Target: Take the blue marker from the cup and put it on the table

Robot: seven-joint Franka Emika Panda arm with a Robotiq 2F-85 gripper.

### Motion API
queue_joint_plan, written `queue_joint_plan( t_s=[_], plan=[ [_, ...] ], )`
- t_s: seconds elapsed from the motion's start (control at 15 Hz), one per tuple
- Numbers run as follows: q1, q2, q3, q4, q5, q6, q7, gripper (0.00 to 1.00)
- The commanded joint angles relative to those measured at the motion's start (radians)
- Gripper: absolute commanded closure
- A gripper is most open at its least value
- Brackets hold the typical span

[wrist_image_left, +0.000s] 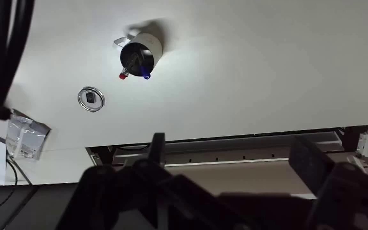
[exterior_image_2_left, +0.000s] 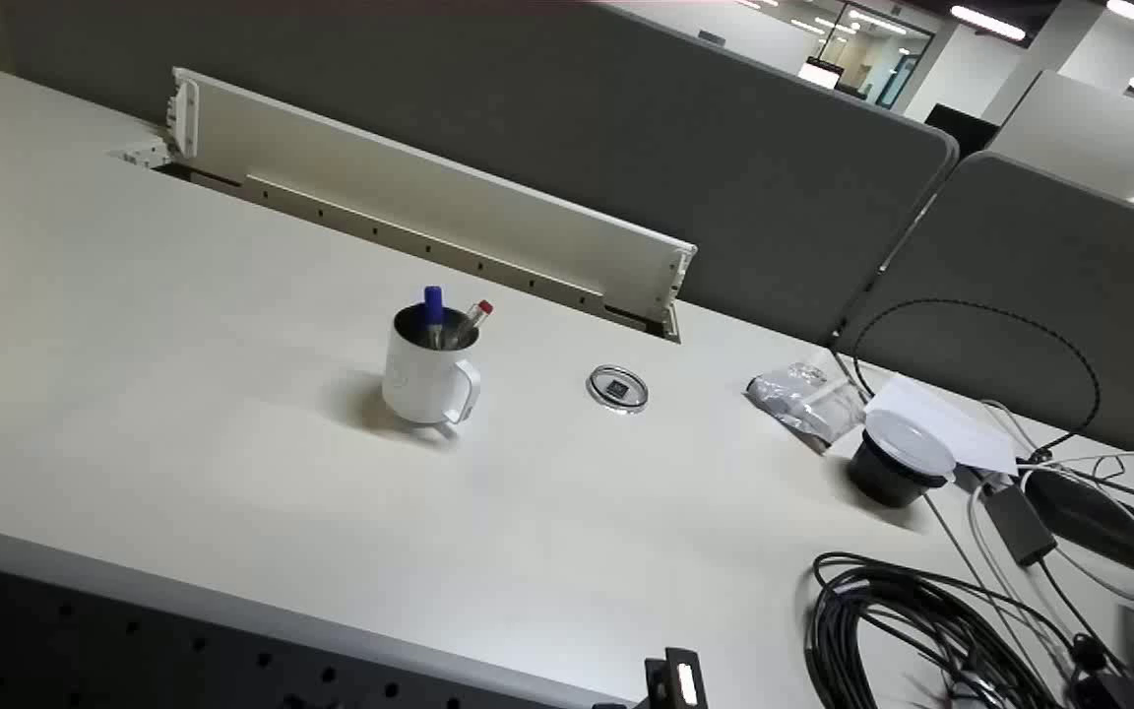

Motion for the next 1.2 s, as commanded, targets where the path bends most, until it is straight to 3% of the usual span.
queue_joint_plan(
  t_s=[0.0, 0.47, 0.87, 1.13],
  plan=[
    [0.035, 0.007, -0.029, 0.003, -0.018, -0.004, 0.014, 0.00],
    [0.035, 0.023, -0.033, -0.011, -0.037, 0.013, -0.016, 0.00],
    [0.046, 0.244, -0.251, -0.112, -0.046, 0.189, -0.538, 0.00],
    [-0.007, 0.440, -0.373, -0.123, -0.074, 0.152, -0.738, 0.00]
  ],
)
